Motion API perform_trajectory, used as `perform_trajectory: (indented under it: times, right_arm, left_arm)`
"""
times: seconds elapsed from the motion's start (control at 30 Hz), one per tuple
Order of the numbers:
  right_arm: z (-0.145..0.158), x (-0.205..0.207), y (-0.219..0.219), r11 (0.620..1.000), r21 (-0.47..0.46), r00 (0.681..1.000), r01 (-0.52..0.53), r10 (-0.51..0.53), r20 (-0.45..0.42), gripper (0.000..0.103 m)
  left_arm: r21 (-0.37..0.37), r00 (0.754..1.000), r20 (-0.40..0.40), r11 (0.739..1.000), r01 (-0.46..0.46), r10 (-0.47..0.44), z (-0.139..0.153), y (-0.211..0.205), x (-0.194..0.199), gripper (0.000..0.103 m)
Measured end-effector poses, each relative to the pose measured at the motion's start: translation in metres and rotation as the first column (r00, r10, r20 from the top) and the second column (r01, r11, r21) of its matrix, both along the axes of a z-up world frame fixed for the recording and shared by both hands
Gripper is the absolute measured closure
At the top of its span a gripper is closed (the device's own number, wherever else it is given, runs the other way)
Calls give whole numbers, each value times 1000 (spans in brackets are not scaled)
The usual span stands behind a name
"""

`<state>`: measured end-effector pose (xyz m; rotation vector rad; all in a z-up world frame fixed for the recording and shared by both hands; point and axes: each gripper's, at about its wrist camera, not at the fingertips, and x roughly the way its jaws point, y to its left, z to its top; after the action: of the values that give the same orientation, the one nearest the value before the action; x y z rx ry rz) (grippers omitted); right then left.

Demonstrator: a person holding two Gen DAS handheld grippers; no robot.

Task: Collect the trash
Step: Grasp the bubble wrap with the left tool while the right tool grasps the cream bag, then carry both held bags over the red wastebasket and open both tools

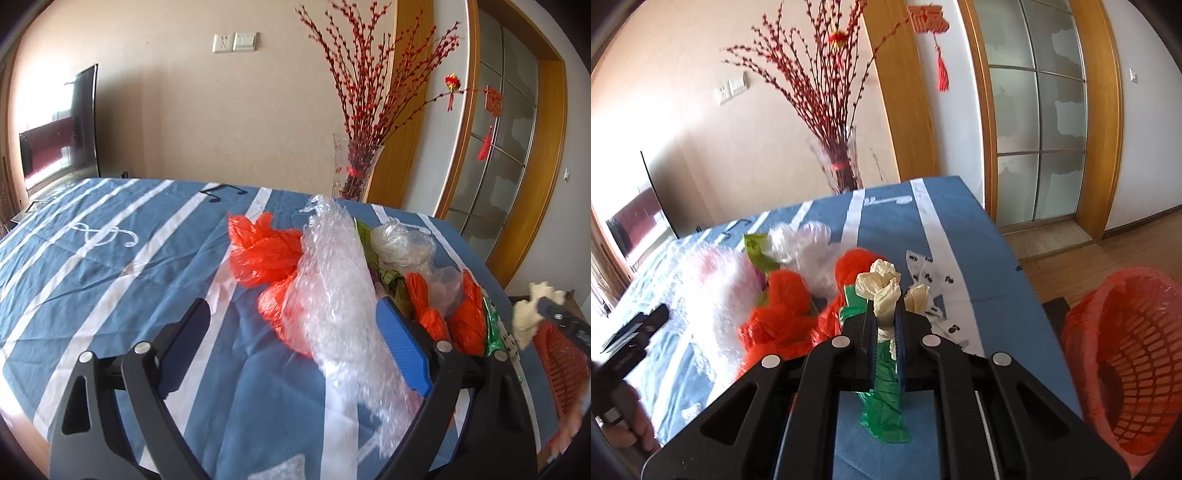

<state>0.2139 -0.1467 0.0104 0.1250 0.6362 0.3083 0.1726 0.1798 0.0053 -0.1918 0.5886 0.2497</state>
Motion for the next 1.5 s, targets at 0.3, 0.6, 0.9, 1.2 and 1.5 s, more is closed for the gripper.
perform_trajectory:
  times: [0.3,0.6,0.9,1.2,1.5]
  right_arm:
    - [-11,-1,-2,999,-31,999,21,-22,-29,94]
    - [13,-9,-26,999,-3,999,39,-39,15,94]
    - [32,-12,-61,996,15,995,86,-87,41,95]
    - [43,-15,-123,982,18,982,186,-186,38,94]
    - [35,-36,-211,941,15,941,337,-337,-4,94]
  left_arm:
    - [-72,995,-73,995,63,-68,-14,2,40,81]
    - [-30,989,35,989,145,-144,45,-6,22,99]
    - [12,966,146,977,212,-212,117,-29,13,99]
    - [30,887,143,898,439,-439,148,-125,25,100]
    - [-66,750,129,749,659,-648,132,-246,36,100]
